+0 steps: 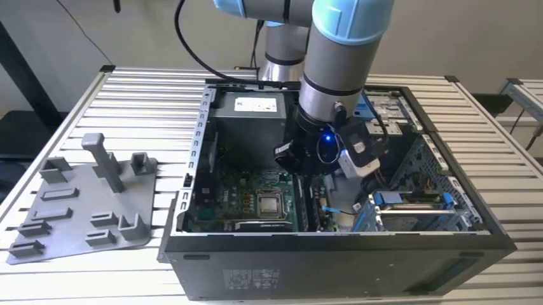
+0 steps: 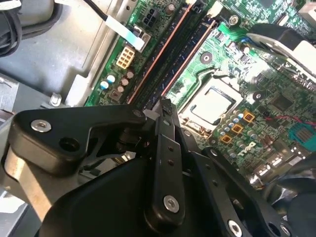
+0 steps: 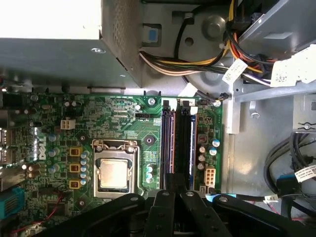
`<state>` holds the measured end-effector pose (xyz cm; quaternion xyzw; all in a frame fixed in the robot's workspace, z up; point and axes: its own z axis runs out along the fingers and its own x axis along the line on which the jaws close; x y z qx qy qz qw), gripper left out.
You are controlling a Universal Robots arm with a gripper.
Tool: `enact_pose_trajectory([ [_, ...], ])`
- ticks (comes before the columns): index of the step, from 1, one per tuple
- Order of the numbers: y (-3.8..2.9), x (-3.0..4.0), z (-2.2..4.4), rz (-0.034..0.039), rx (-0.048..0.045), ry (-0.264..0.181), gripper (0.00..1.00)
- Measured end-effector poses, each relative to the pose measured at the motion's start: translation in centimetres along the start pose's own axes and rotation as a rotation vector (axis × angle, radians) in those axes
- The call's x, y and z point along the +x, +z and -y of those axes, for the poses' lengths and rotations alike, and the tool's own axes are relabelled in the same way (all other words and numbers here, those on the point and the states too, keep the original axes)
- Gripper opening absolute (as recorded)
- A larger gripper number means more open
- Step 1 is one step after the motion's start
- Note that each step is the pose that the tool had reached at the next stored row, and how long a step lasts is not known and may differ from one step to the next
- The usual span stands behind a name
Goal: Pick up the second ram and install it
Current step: 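Press down the second ram until it locks into place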
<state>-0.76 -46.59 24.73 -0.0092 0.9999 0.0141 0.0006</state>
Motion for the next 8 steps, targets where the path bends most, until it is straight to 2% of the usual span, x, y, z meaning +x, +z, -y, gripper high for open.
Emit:
enact_pose_trajectory([
  [8, 0.02, 0.03, 0.00, 0.0003, -0.0002, -0.121, 0.11],
])
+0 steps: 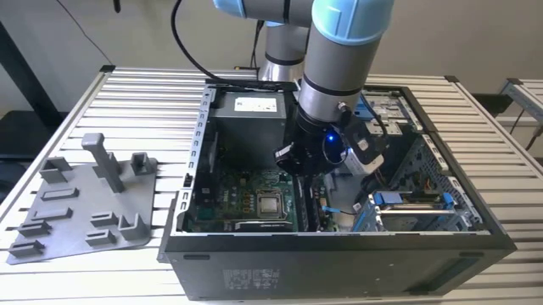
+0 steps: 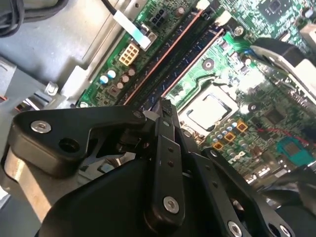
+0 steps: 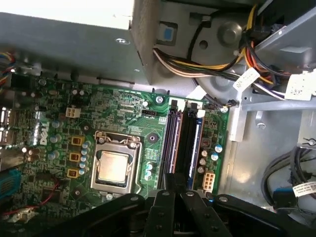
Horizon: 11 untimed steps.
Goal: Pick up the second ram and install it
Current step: 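Press down the second ram until it locks into place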
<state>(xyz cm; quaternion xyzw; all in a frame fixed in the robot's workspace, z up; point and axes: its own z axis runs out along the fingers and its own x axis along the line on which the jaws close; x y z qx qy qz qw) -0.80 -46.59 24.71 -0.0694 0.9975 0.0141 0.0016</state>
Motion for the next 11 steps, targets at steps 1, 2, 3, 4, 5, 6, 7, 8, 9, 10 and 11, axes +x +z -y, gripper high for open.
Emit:
enact_pose_trajectory([
  [1, 0.00, 0.00, 0.00, -0.0005, 0.0003, -0.015, 0.11],
  [2, 0.00, 0.01, 0.00, -0.0009, 0.0003, -0.030, 0.11],
  [3, 0.00, 0.01, 0.00, -0.0014, 0.0002, -0.049, 0.11],
  [4, -0.01, 0.02, -0.01, -0.0016, 0.0001, -0.063, 0.11],
  [5, -0.05, 0.02, -0.01, -0.0020, 0.0000, -0.073, 0.11],
  [6, -0.04, 0.03, -0.01, -0.0023, -0.0002, -0.085, 0.11],
  [7, -0.05, 0.03, -0.01, -0.0027, -0.0003, -0.099, 0.11],
  [8, -0.05, 0.03, -0.01, -0.0031, -0.0003, -0.113, 0.11],
  [9, -0.05, 0.02, -0.01, -0.0035, -0.0003, -0.131, 0.11],
  [10, -0.06, 0.02, -0.01, -0.0038, -0.0003, -0.149, 0.11],
  [11, -0.06, 0.02, -0.01, -0.0037, -0.0002, -0.167, 0.11],
])
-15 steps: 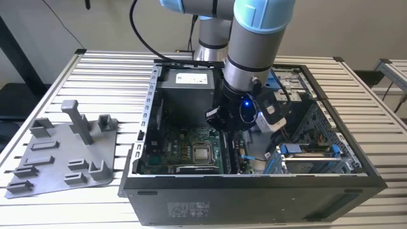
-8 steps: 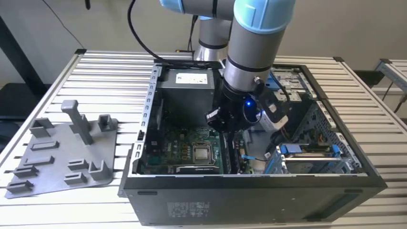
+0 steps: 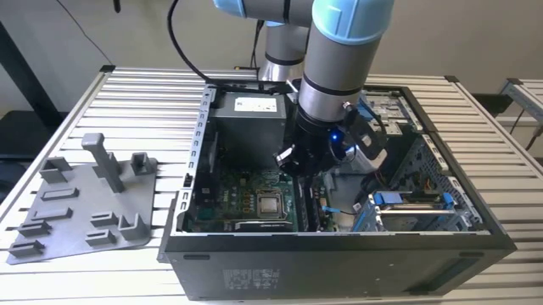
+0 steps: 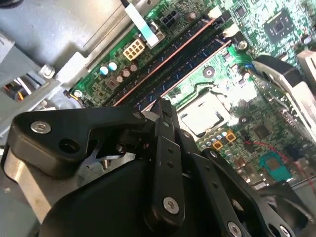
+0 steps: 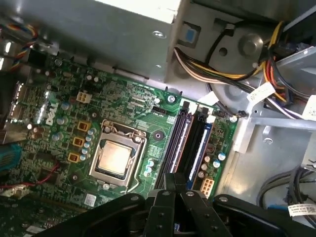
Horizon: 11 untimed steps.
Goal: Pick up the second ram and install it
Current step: 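Press down the second ram until it locks into place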
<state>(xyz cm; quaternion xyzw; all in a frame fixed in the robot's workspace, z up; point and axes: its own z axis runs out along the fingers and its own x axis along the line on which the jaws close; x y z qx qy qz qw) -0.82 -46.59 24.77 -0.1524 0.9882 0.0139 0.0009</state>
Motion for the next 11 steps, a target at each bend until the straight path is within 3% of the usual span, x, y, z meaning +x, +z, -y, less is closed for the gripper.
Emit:
enact_pose_trajectory([
  [6, 0.01, 0.00, 0.00, 0.0068, 0.0024, -0.101, 0.11],
  [11, 0.08, 0.10, -0.03, 0.0070, 0.0023, -0.159, 0.11],
])
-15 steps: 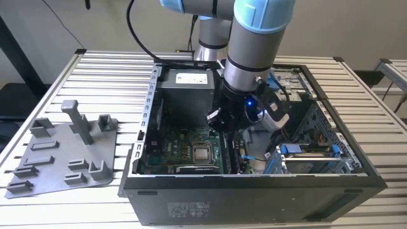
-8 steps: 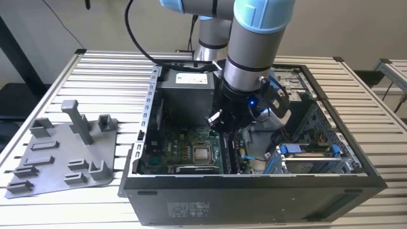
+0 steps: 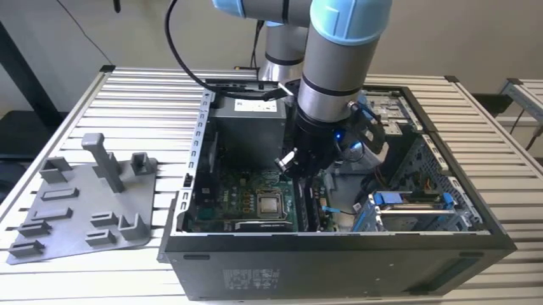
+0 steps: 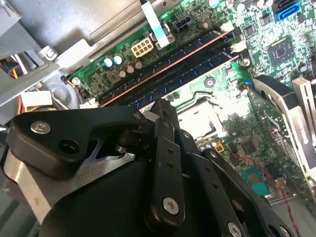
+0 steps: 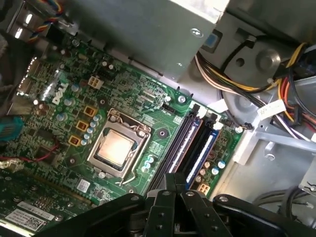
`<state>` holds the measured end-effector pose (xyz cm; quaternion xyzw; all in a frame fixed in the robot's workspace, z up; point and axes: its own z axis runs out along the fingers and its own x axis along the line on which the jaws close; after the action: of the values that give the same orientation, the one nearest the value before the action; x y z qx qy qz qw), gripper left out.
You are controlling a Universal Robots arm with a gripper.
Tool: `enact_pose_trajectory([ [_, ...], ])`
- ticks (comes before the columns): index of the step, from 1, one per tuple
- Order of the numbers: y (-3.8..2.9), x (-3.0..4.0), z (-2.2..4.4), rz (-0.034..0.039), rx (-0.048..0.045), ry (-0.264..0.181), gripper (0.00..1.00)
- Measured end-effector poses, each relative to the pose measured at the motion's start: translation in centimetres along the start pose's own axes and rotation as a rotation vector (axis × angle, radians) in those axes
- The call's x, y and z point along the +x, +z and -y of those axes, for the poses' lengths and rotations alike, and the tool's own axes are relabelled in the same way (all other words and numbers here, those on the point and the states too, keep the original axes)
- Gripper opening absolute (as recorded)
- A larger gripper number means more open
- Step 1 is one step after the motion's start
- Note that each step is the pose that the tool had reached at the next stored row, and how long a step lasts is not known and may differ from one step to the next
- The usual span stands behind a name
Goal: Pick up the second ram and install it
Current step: 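Press down the second ram until it locks into place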
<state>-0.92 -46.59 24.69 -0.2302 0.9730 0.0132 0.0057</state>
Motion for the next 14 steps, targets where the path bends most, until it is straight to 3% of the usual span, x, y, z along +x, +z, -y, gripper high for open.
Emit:
enact_pose_trajectory([
  [6, 0.17, 0.12, -0.06, 0.0028, 0.0019, -0.059, 0.11],
  [14, 0.41, 0.20, -0.09, 0.0010, 0.0047, -0.149, 0.11],
])
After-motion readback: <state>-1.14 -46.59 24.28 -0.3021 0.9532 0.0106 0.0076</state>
